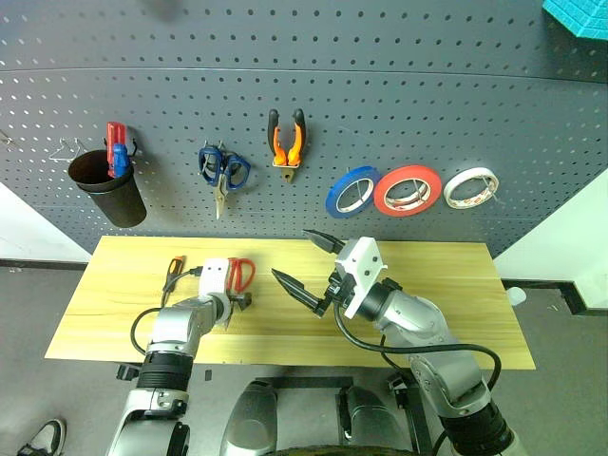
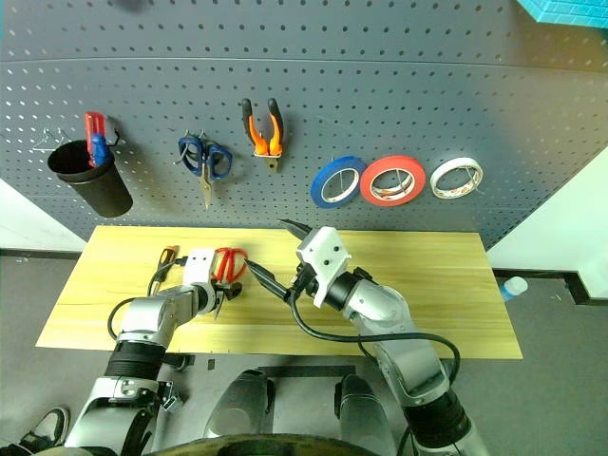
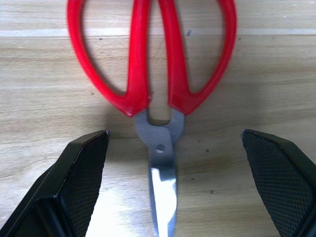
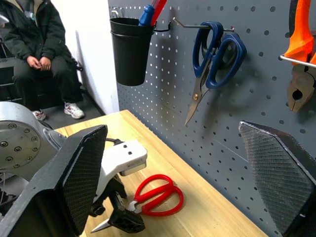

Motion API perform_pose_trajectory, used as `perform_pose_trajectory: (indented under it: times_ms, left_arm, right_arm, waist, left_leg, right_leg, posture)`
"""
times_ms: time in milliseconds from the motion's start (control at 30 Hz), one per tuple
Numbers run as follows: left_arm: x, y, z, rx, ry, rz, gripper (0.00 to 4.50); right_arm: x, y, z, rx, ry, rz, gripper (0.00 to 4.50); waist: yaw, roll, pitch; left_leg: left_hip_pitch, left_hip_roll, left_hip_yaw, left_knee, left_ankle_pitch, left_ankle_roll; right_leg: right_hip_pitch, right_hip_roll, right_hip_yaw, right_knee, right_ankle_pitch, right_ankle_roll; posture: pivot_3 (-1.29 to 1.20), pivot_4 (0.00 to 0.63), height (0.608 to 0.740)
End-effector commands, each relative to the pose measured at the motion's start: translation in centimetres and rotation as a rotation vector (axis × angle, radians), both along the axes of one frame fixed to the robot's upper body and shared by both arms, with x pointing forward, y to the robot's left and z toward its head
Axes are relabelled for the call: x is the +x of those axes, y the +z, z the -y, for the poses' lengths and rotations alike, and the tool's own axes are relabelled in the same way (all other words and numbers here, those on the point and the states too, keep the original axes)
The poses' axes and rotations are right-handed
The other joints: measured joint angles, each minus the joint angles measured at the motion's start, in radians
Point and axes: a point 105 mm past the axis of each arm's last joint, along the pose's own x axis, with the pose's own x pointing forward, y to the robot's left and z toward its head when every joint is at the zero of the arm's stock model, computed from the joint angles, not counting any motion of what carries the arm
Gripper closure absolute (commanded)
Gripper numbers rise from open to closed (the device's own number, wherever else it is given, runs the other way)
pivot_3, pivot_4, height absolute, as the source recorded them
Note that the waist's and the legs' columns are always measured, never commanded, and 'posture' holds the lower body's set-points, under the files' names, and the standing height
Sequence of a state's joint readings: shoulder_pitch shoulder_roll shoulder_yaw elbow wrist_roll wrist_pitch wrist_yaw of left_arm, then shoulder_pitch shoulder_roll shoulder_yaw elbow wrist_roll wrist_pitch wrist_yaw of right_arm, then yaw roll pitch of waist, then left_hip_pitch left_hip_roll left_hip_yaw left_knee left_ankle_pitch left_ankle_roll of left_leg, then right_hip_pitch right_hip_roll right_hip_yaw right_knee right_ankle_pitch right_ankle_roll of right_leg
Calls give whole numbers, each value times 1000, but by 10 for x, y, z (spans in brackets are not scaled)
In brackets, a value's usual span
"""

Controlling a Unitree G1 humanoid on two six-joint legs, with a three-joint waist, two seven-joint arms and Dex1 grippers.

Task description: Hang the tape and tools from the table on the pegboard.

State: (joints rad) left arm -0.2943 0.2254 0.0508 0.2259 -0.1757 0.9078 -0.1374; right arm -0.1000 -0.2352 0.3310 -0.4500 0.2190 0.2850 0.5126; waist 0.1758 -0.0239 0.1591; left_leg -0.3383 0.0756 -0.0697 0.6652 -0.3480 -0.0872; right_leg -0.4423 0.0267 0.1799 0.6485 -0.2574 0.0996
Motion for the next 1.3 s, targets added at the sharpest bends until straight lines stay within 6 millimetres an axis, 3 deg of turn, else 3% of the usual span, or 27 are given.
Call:
perform_pose_trajectory:
  times_ms: [33, 233, 767, 867, 1167, 1300]
  left_arm:
    - [-1, -4, -11, 55, 28, -16, 0]
    - [-3, -13, -17, 102, 39, -59, 0]
    - [-1, -29, 0, 79, -3, -112, 0]
    - [-3, -30, 1, 74, 1, -117, 563]
    - [-6, -30, 2, 62, 0, -120, 3406]
    - [-9, -30, 3, 58, -15, -119, 3446]
  right_arm:
    - [-7, 17, -3, 38, 14, 63, 37]
    - [-7, 18, -4, 41, 11, 63, 37]
    - [-5, 22, -4, 46, -15, 83, 37]
    - [-4, 23, -3, 46, -22, 87, 0]
    - [-2, 23, -3, 44, -28, 94, 0]
    - [-1, 23, -4, 42, -28, 95, 0]
  waist:
    - [0, 0, 0]
    - [-1, 1, 0]
    - [-1, 10, -13]
    - [-2, 11, -15]
    - [-3, 11, -16]
    - [-3, 11, -16]
  left_leg:
    - [0, 0, 0, 0, 0, 0]
    - [0, 0, 0, 0, 0, 0]
    - [1, -4, -3, 0, 1, -1]
    - [1, -4, -3, 0, 1, -1]
    - [1, -5, -3, 0, 1, -1]
    - [0, -5, -3, 0, 1, -1]
  right_leg:
    - [0, 0, 0, 0, 0, 0]
    - [0, 0, 0, 0, 0, 0]
    - [2, -2, 0, 0, 0, 0]
    - [2, -3, 0, 0, -1, 0]
    - [2, -3, 0, 0, -1, 0]
    - [2, -3, 0, -1, -1, 0]
  posture:
    - [324, 116, 727]
    - [327, 117, 727]
    - [314, 117, 727]
    - [314, 117, 727]
    - [320, 114, 727]
    - [322, 111, 727]
